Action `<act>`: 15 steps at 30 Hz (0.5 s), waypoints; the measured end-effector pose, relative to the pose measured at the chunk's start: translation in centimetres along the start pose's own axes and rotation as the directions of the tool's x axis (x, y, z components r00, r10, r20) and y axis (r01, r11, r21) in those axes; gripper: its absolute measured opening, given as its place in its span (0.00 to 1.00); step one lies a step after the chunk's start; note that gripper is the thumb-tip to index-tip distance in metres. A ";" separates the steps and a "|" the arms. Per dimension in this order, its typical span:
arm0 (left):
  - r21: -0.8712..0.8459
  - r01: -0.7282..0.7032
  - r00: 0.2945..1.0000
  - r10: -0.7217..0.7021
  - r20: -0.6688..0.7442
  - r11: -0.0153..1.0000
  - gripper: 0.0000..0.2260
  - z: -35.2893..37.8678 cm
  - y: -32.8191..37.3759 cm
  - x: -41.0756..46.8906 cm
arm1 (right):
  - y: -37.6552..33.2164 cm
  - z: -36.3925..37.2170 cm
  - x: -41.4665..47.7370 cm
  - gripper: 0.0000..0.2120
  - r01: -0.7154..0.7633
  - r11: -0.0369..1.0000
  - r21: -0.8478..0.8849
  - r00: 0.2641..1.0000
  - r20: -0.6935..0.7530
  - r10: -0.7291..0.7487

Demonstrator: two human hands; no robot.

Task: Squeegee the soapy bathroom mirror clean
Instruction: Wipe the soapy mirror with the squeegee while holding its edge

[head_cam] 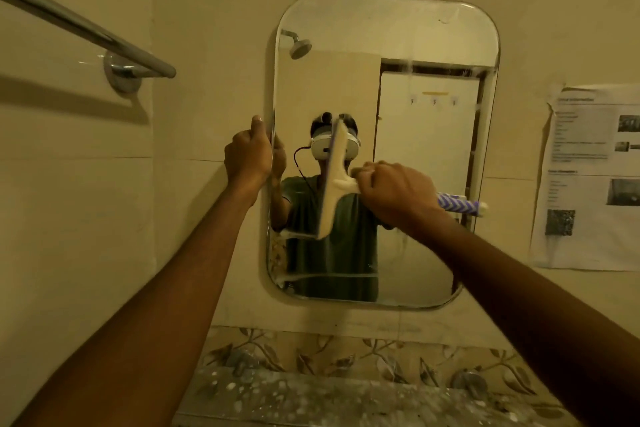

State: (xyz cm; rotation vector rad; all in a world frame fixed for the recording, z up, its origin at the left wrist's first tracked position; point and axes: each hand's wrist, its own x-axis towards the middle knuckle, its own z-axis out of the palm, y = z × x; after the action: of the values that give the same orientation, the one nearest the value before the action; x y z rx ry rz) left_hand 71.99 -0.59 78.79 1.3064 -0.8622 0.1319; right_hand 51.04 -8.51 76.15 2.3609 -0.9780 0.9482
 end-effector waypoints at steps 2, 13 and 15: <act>0.022 -0.027 1.000 0.027 0.004 0.999 0.25 0.1 0.0 -0.1 | 3.7 -0.5 -1.7 0.15 -0.019 0.999 -0.048 1.000 0.012 0.020; -0.042 -0.075 0.997 0.076 0.029 0.996 0.21 -0.9 3.1 1.9 | -2.2 -3.1 2.7 0.22 -0.002 0.995 0.100 0.996 -0.090 0.011; -0.044 -0.054 0.998 0.055 0.039 0.998 0.23 -0.8 3.8 2.2 | -5.0 -3.6 5.1 0.22 0.005 0.997 0.081 0.992 -0.123 0.005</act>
State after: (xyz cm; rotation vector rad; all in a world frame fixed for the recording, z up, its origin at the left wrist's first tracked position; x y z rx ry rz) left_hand 71.80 0.47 83.12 1.2498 -0.9307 0.1297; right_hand 55.85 -5.41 81.76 2.3359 -0.9082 1.1383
